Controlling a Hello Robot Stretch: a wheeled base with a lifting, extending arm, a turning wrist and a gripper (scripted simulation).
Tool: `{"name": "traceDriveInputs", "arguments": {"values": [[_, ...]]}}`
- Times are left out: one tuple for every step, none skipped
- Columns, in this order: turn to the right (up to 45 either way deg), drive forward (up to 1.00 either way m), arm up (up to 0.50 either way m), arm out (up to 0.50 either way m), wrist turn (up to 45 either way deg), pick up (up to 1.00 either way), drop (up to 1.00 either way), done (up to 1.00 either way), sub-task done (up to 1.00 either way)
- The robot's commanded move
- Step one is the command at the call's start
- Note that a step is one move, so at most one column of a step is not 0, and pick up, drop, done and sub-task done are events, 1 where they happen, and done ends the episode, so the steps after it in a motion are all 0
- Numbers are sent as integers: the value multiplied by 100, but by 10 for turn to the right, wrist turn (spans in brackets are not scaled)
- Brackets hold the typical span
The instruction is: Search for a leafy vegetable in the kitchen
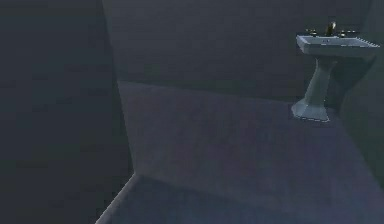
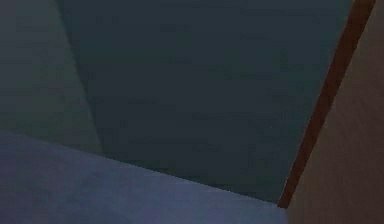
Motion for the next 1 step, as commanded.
{"name": "traceDriveInputs", "arguments": {"values": [[30,0,0,0,0,0,0,0,0]]}}
